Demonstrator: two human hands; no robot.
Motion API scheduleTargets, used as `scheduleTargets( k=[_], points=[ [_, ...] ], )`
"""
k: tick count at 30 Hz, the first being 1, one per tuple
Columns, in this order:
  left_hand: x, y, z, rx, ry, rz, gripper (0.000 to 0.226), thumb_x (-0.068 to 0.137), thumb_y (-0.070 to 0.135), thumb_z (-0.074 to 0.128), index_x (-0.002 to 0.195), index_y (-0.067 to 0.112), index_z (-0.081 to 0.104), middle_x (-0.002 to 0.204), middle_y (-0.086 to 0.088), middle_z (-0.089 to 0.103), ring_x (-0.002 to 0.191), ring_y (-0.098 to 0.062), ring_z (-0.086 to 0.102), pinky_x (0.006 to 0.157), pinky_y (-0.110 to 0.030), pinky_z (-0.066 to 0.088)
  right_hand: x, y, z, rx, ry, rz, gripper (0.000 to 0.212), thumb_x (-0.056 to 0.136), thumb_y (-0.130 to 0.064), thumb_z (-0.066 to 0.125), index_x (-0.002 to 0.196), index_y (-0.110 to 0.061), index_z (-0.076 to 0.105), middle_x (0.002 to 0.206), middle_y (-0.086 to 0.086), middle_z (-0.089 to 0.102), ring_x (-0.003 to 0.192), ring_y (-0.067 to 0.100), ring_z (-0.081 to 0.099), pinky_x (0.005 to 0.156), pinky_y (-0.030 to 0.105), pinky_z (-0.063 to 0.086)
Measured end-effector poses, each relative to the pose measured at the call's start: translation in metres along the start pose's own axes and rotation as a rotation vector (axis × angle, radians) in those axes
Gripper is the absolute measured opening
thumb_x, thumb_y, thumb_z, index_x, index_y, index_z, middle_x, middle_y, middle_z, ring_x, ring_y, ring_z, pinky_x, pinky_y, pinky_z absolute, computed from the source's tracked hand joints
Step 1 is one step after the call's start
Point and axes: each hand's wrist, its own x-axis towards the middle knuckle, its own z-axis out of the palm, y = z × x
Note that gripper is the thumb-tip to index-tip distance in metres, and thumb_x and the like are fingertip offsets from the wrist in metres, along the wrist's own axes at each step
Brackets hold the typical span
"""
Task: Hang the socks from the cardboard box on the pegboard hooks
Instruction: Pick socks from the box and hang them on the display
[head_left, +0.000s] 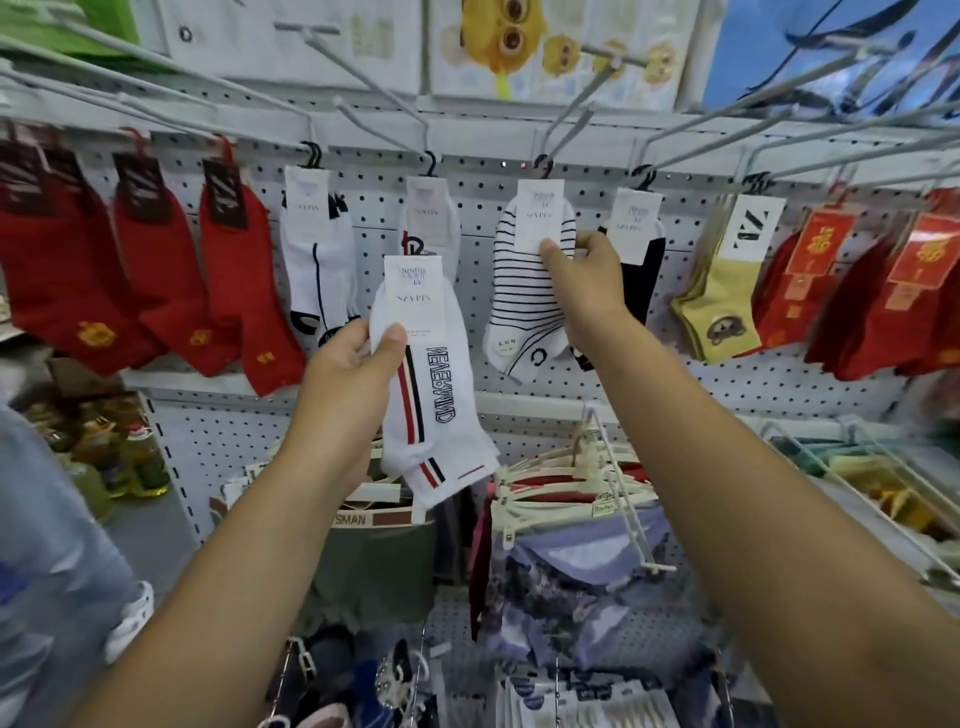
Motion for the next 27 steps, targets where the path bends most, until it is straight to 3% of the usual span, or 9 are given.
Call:
scheduleTargets(
  k=[3,6,10,12,14,17,21,23,27],
  points=[
    [0.005,0.001,-0.002,-0.007,-0.006,-0.017,0.014,0.103,0.030,0.057,0.103,0.032,0.071,0.097,0.006,0.080,0.089,-0.017,0.077,0.077,-0.042,0.060,0.003,0.003,0.000,0.004,-0.011,0.009,0.015,0.096,-0.024,0.063,0.107,-0.018,0.055,0.106,0.002,0.068,0.096,0.020,0.069,0.084,0.041,0.061],
    [0.008,0.002,-0.002,-0.005,-0.014,-0.025,0.013,0.103,0.031,0.058,0.106,0.032,0.070,0.097,0.005,0.080,0.088,-0.016,0.077,0.078,-0.044,0.061,-0.006,0.005,-0.001,-0.073,0.047,-0.035,0.024,0.096,-0.027,0.065,0.113,-0.017,0.051,0.099,-0.009,0.060,0.091,0.008,0.061,0.074,0.023,0.053],
    [0.017,0.004,-0.002,0.016,-0.049,-0.011,0.015,0.103,0.031,0.057,0.108,0.028,0.070,0.097,0.006,0.080,0.087,-0.016,0.077,0.077,-0.042,0.062,-0.045,0.018,0.002,-0.355,0.291,-0.436,0.024,0.095,-0.028,0.066,0.110,-0.014,0.054,0.105,-0.006,0.056,0.102,0.013,0.051,0.083,0.017,0.039],
    [0.023,0.007,0.001,0.039,-0.079,0.004,0.016,0.103,0.032,0.057,0.109,0.028,0.071,0.098,0.006,0.080,0.089,-0.016,0.077,0.076,-0.039,0.061,-0.063,0.017,0.011,-0.237,0.133,-0.421,0.021,0.095,-0.031,0.066,0.108,-0.016,0.058,0.103,-0.006,0.062,0.097,0.010,0.059,0.081,0.015,0.044],
    [0.029,0.011,0.004,0.066,-0.108,0.024,0.016,0.103,0.032,0.057,0.109,0.026,0.071,0.097,0.005,0.080,0.090,-0.016,0.077,0.077,-0.039,0.061,-0.072,0.008,0.020,-0.119,-0.097,-0.267,0.024,0.097,-0.036,0.065,0.112,-0.018,0.061,0.103,-0.006,0.068,0.096,0.005,0.064,0.079,0.015,0.050],
    [0.038,0.019,0.006,0.128,-0.148,0.044,0.016,0.103,0.032,0.057,0.103,0.027,0.073,0.095,0.005,0.080,0.089,-0.017,0.077,0.086,-0.043,0.060,-0.072,-0.007,0.028,-0.007,-0.282,-0.155,0.022,0.097,-0.035,0.064,0.114,-0.022,0.061,0.098,0.002,0.075,0.089,0.009,0.071,0.074,0.025,0.058],
    [0.049,0.031,0.001,0.293,-0.076,0.192,0.009,0.099,0.031,0.064,0.094,0.032,0.072,0.086,0.015,0.078,0.084,0.001,0.072,0.079,-0.020,0.057,-0.060,-0.017,0.037,-0.019,-0.285,-0.188,0.016,0.096,-0.024,0.067,0.109,-0.016,0.062,0.091,0.013,0.075,0.082,0.023,0.073,0.068,0.035,0.059],
    [0.055,0.046,-0.003,0.357,0.017,0.326,0.012,0.094,0.031,0.071,0.105,0.031,0.069,0.096,0.016,0.074,0.089,0.012,0.066,0.080,-0.011,0.050,-0.048,-0.022,0.044,-0.047,-0.249,-0.213,0.019,0.095,-0.023,0.068,0.111,-0.015,0.061,0.089,0.012,0.074,0.077,0.021,0.071,0.066,0.033,0.058],
    [0.072,0.080,-0.003,0.309,0.094,0.538,0.040,0.088,0.031,0.078,0.123,0.016,0.067,0.114,0.008,0.072,0.102,0.001,0.067,0.085,-0.009,0.050,-0.018,-0.030,0.060,-0.134,-0.192,-0.306,0.026,0.095,-0.024,0.067,0.119,-0.016,0.060,0.084,0.005,0.067,0.073,0.018,0.063,0.063,0.028,0.050]
  ],
)
